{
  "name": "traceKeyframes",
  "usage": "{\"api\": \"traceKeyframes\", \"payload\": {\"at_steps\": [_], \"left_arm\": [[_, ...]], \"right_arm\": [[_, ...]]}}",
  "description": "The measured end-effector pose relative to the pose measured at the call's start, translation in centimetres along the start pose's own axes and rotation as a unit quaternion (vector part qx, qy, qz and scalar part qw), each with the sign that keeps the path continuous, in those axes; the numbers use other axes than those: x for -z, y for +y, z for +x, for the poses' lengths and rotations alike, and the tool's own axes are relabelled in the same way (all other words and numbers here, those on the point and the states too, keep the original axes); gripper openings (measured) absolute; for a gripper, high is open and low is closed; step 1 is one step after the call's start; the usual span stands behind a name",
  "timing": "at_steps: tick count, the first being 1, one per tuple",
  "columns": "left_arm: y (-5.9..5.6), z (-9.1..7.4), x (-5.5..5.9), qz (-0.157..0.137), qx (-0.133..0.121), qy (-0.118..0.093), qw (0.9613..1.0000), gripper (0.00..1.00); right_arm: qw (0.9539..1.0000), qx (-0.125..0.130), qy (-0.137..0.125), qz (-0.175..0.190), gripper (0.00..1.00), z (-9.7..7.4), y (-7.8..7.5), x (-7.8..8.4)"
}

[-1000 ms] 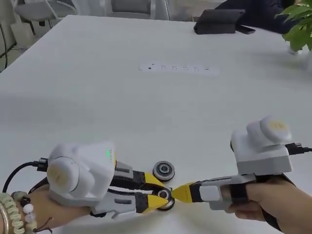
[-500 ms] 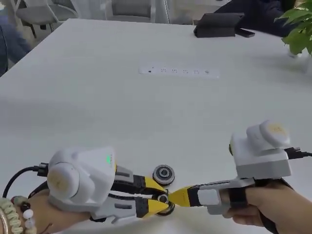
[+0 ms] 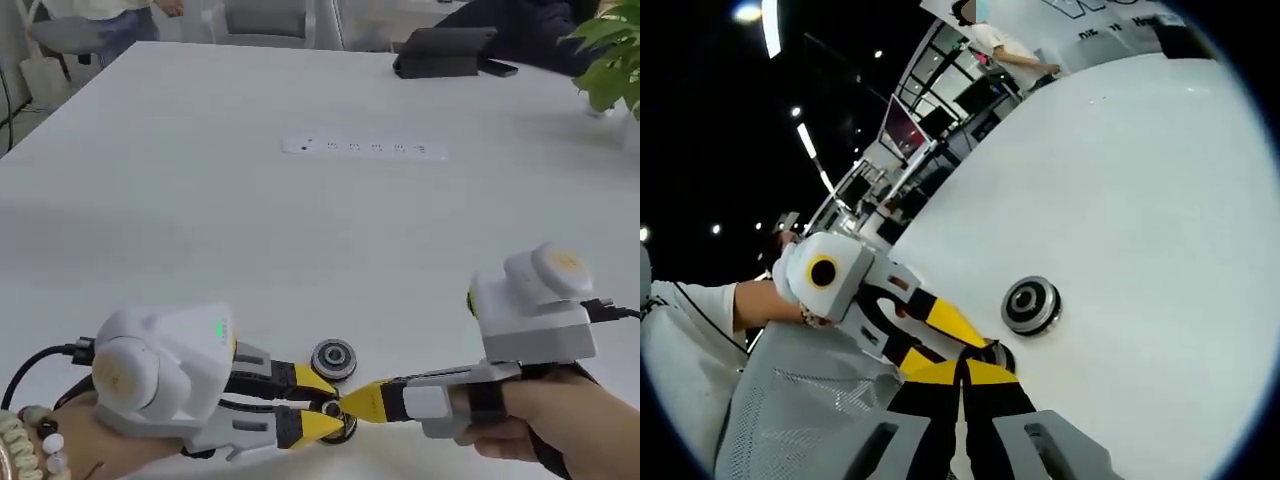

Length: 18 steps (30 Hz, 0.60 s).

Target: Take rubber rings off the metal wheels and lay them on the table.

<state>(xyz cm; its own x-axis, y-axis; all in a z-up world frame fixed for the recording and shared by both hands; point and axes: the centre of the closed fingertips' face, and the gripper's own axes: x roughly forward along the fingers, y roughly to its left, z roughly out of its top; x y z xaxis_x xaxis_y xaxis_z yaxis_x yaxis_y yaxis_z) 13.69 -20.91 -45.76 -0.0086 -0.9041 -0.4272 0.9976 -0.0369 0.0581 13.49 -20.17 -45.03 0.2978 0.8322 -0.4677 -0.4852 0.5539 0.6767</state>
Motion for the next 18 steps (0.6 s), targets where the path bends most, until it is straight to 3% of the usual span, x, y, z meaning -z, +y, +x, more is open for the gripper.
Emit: {"api": "traceKeyframes", "payload": {"at_steps": [8,13,18], "left_arm": [[0.0,0.0,0.0,-0.009,-0.003,0.004,0.9999,0.08],[0.0,0.2,0.0,-0.016,0.001,0.033,0.9993,0.08],[0.0,-0.5,0.3,-0.014,0.002,0.037,0.9992,0.08]], "right_arm": [[0.9995,0.020,0.010,-0.024,0.00,-0.2,-0.8,0.3],[0.9992,0.027,0.014,-0.025,0.00,-0.2,-1.2,0.6],[0.9992,0.027,0.013,-0.027,0.00,-0.3,-1.2,0.5]]}}
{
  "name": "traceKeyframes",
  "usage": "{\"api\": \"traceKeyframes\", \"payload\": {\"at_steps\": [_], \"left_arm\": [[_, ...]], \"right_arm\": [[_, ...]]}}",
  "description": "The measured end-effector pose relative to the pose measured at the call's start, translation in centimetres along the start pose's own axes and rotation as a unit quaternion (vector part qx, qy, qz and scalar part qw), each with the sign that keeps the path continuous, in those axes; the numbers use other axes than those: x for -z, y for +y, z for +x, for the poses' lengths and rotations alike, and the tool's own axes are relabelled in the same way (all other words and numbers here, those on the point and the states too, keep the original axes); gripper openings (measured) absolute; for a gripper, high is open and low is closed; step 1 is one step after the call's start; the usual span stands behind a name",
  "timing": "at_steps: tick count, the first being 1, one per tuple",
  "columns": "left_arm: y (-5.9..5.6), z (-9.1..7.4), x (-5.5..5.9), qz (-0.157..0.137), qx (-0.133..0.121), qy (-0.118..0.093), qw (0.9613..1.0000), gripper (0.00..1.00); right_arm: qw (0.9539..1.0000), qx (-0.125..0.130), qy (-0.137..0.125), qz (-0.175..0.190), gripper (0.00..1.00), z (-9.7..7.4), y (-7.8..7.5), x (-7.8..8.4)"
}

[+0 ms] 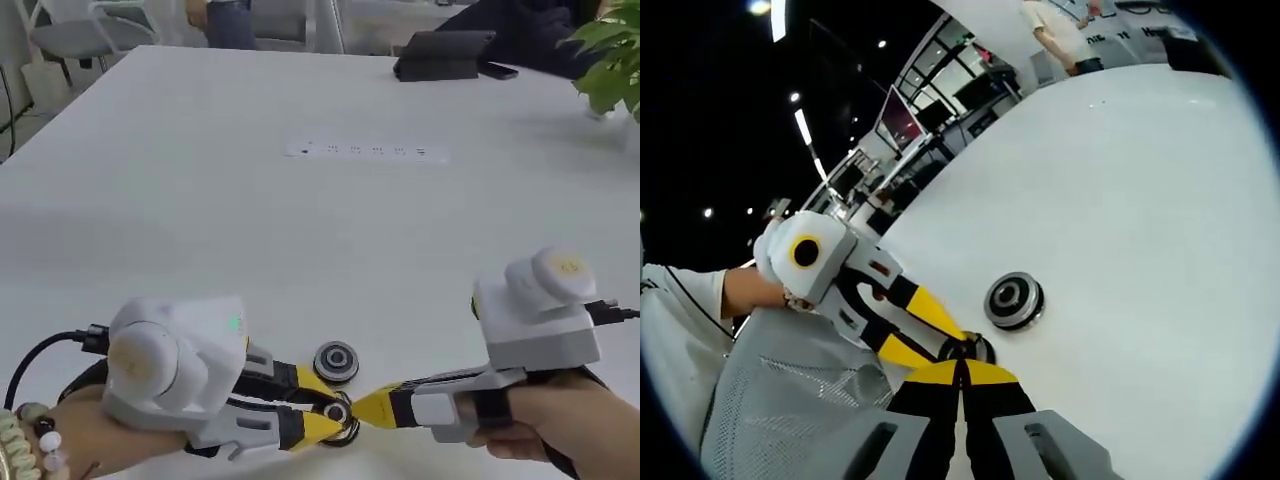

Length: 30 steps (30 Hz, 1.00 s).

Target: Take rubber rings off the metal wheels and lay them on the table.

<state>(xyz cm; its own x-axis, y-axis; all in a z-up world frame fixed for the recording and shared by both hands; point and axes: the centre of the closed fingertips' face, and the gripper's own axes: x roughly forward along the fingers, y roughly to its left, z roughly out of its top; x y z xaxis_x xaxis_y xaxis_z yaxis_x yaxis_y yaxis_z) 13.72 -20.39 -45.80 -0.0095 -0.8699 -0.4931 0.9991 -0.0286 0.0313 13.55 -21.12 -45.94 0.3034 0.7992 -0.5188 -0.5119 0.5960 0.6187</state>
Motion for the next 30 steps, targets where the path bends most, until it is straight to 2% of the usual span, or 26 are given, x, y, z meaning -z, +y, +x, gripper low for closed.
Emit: {"api": "traceKeyframes", "payload": {"at_steps": [7,14,16,17,18,20,24,30], "left_arm": [[0.0,-0.2,0.1,0.002,-0.001,-0.001,1.0000,0.07],[-0.1,0.0,0.0,0.004,-0.001,-0.008,1.0000,0.07],[-0.1,0.0,0.0,0.003,0.000,-0.009,1.0000,0.07],[-0.1,0.0,0.0,0.003,0.000,-0.009,1.0000,0.07],[-0.1,0.0,0.0,0.004,0.000,-0.010,0.9999,0.07],[-0.1,0.0,-0.1,0.000,-0.001,-0.010,0.9999,0.07],[-0.1,0.0,-0.1,-0.001,0.000,-0.008,1.0000,0.07],[-0.1,0.2,-0.2,-0.011,0.001,0.005,0.9999,0.08]], "right_arm": [[1.0000,-0.001,-0.002,0.001,0.00,-0.1,0.1,-0.2],[0.9998,-0.016,-0.007,-0.012,0.00,0.0,1.0,-0.5],[0.9994,-0.030,-0.009,-0.014,0.00,0.0,1.6,-0.6],[0.9976,-0.059,-0.037,0.002,0.00,-0.2,2.7,-1.7],[0.9976,-0.059,-0.036,0.004,0.00,-0.3,2.7,-1.8],[0.9990,-0.030,-0.019,-0.029,0.00,-0.1,1.7,-1.4],[0.9993,-0.014,0.008,-0.033,0.00,0.2,1.0,0.0],[0.9994,-0.009,0.008,-0.033,0.00,0.2,0.7,-0.1]]}}
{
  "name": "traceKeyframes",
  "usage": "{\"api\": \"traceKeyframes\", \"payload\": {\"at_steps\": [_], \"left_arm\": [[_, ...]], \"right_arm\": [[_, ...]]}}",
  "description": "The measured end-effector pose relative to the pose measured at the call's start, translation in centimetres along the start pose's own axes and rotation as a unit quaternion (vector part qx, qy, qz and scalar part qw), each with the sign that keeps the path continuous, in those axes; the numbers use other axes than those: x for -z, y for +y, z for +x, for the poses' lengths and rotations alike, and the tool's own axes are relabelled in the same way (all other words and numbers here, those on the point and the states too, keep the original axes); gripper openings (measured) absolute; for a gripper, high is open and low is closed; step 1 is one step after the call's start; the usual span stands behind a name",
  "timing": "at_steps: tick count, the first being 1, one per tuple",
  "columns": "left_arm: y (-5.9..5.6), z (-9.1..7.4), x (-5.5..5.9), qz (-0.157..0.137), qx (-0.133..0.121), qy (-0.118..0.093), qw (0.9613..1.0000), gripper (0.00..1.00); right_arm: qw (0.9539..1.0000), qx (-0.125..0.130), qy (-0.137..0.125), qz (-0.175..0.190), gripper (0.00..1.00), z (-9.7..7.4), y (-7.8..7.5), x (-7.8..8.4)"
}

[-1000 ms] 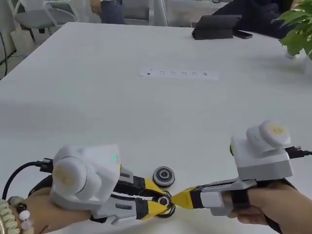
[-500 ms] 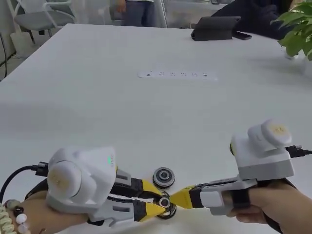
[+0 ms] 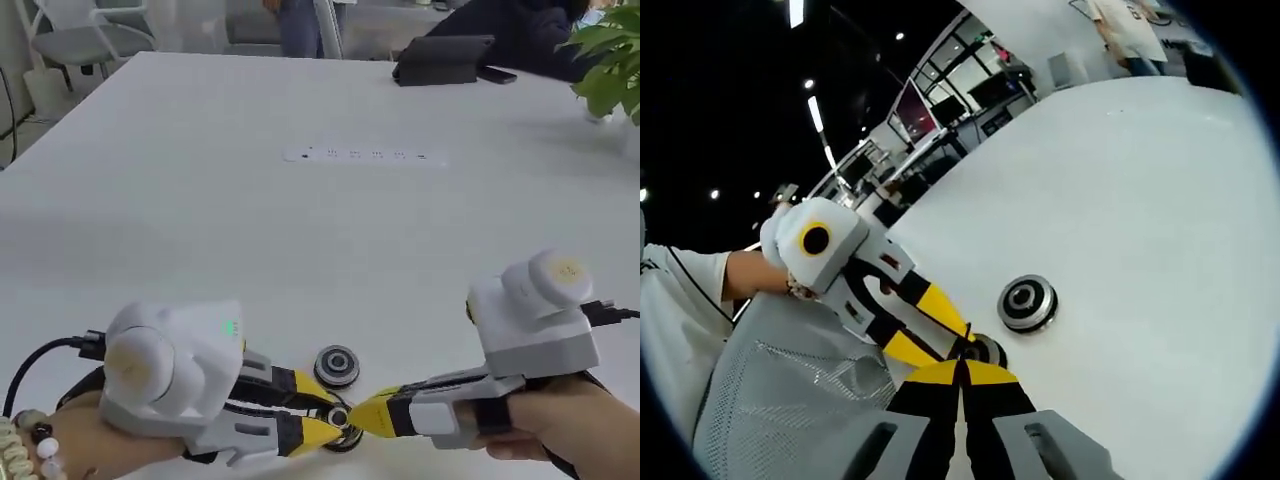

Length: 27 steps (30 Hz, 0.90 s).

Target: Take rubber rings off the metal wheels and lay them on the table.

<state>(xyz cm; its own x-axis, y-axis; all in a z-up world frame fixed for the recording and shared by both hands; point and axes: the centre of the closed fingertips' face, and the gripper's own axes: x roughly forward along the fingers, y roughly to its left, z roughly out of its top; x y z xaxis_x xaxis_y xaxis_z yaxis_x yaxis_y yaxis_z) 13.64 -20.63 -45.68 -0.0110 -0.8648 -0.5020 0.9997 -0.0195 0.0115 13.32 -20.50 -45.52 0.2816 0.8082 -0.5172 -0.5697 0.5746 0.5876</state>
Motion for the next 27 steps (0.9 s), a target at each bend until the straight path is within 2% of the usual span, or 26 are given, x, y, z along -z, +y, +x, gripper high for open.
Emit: {"api": "traceKeyframes", "payload": {"at_steps": [3,7,10,13,17,22,27], "left_arm": [[-0.2,0.1,-0.1,-0.002,0.007,0.016,0.9998,0.11],[-0.4,-0.4,-0.4,0.006,0.013,0.021,0.9997,0.13],[-0.2,-0.9,-0.4,0.009,0.009,0.027,0.9996,0.13],[0.1,-1.8,-0.6,0.006,0.006,0.032,0.9995,0.14],[0.3,-3.2,-1.5,0.004,-0.003,0.024,0.9997,0.17],[-0.3,-4.7,-1.5,0.008,0.003,0.030,0.9995,0.18],[-0.2,-6.5,-1.6,0.009,-0.008,0.029,0.9995,0.25]], "right_arm": [[1.0000,0.005,0.002,-0.002,0.00,0.0,-0.3,0.1],[1.0000,0.008,0.001,-0.001,0.00,-0.2,-0.5,0.1],[0.9999,0.009,-0.004,0.001,0.00,-0.3,-0.5,-0.2],[0.9999,0.009,-0.007,0.000,0.00,-0.5,-0.4,-0.3],[0.9999,0.007,-0.014,0.001,0.00,-0.8,-0.4,-0.5],[0.9997,0.005,-0.022,-0.003,0.00,-1.0,-0.1,-0.8],[0.9994,0.002,-0.035,0.002,0.00,-1.4,-0.1,-1.2]]}}
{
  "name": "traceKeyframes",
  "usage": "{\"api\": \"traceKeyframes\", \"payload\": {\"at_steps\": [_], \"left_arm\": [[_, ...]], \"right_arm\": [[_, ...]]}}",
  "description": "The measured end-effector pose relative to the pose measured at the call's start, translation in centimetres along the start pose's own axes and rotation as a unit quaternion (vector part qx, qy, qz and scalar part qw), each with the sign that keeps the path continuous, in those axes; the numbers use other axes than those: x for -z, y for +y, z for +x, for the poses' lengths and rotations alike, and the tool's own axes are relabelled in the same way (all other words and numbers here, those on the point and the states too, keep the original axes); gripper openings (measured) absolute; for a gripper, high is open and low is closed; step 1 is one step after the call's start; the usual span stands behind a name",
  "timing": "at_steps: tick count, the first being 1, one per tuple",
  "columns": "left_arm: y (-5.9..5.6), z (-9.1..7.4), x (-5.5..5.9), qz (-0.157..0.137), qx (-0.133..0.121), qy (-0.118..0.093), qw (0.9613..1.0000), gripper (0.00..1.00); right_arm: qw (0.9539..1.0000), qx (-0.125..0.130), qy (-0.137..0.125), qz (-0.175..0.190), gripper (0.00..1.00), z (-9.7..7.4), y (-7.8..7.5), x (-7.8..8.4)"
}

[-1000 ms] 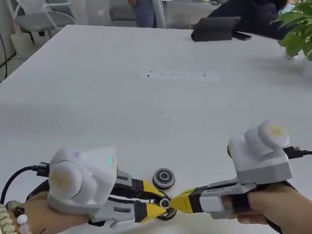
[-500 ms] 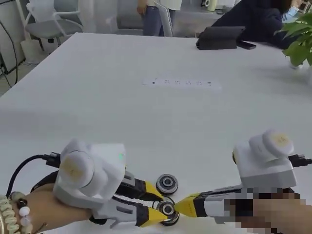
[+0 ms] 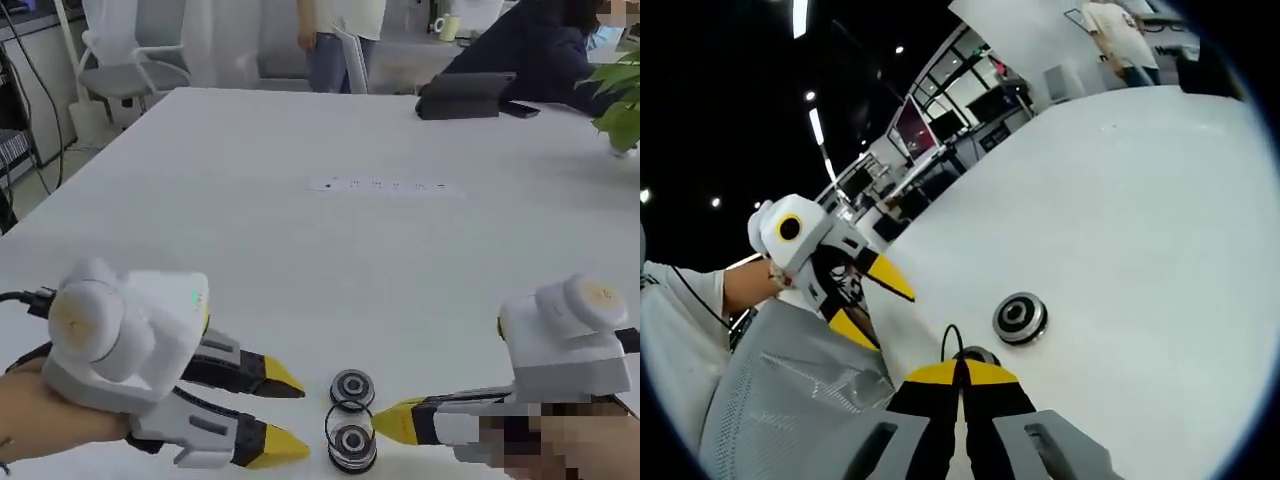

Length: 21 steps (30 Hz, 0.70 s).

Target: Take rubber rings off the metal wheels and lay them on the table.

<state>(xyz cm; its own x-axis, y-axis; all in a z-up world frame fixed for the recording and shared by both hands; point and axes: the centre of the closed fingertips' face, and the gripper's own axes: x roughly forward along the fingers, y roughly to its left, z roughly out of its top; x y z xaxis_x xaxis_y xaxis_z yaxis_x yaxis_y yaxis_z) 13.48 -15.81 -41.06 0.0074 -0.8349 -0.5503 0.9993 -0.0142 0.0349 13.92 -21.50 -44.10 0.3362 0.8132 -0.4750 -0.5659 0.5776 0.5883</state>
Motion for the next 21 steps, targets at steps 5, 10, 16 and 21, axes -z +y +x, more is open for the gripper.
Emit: {"api": "traceKeyframes", "payload": {"at_steps": [5,10,16,21], "left_arm": [[0.3,-1.7,0.2,-0.009,-0.018,-0.002,0.9998,0.29],[0.4,-3.3,0.4,-0.007,-0.038,0.000,0.9992,0.33],[1.1,-5.2,0.2,-0.023,-0.075,-0.021,0.9967,0.42],[1.5,-6.6,0.6,-0.035,-0.102,-0.031,0.9937,0.50]], "right_arm": [[1.0000,-0.003,-0.005,0.001,0.00,-0.1,0.1,-0.2],[0.9999,-0.005,-0.010,0.002,0.00,-0.2,0.1,-0.3],[0.9999,-0.005,-0.014,0.004,0.00,-0.4,0.1,-0.5],[0.9998,-0.003,-0.020,0.006,0.00,-0.6,0.0,-0.9]]}}
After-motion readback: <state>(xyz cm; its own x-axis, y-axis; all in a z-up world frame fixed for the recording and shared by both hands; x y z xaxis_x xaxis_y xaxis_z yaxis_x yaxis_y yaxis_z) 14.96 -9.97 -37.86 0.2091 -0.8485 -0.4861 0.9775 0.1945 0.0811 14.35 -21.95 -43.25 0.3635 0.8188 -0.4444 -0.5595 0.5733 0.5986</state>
